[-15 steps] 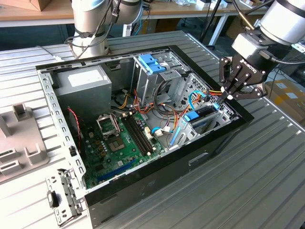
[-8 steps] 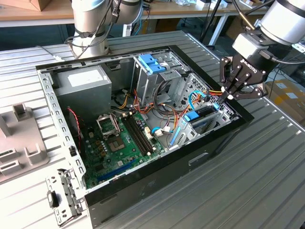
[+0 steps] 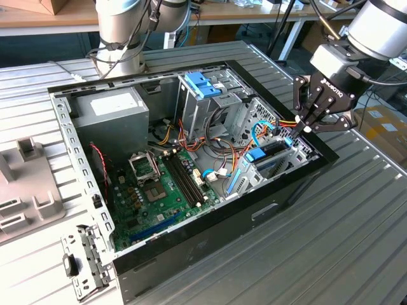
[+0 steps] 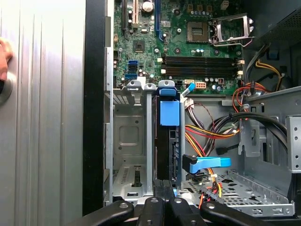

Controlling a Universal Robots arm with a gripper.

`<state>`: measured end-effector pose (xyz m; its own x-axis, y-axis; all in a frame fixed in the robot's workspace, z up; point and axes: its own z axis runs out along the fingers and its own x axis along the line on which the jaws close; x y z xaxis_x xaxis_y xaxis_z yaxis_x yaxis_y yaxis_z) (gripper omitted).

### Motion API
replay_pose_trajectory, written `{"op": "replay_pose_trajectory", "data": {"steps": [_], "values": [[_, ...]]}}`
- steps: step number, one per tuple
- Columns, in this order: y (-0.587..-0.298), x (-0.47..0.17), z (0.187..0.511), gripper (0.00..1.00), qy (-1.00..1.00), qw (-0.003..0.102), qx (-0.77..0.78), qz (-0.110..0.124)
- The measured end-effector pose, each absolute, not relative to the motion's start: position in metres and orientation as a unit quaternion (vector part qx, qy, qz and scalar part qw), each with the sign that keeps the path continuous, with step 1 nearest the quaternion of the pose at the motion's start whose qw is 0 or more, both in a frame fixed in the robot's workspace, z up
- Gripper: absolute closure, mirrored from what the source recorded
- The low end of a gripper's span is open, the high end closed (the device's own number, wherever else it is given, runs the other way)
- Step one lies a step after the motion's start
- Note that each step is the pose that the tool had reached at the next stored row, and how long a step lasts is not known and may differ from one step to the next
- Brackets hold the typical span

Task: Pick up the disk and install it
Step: 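Insert the first disk wire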

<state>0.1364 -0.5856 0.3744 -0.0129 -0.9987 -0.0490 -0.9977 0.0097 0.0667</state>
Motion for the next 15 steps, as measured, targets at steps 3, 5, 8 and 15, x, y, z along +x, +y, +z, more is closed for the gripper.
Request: {"op": "replay_pose_trajectory", "data": {"steps": [3, 5, 8, 15], "values": [[-0.5856, 0.1364, 0.3744, 0.89, -0.704, 0.006, 0.709, -0.041], [-0.5856, 0.1364, 0.3744, 0.89, -0.698, 0.007, 0.715, -0.041], [-0.5856, 0.1364, 0.3744, 0.89, -0.683, 0.008, 0.729, -0.041], [-0.5856, 0.1364, 0.3744, 0.89, -0.644, 0.010, 0.764, -0.040]]}}
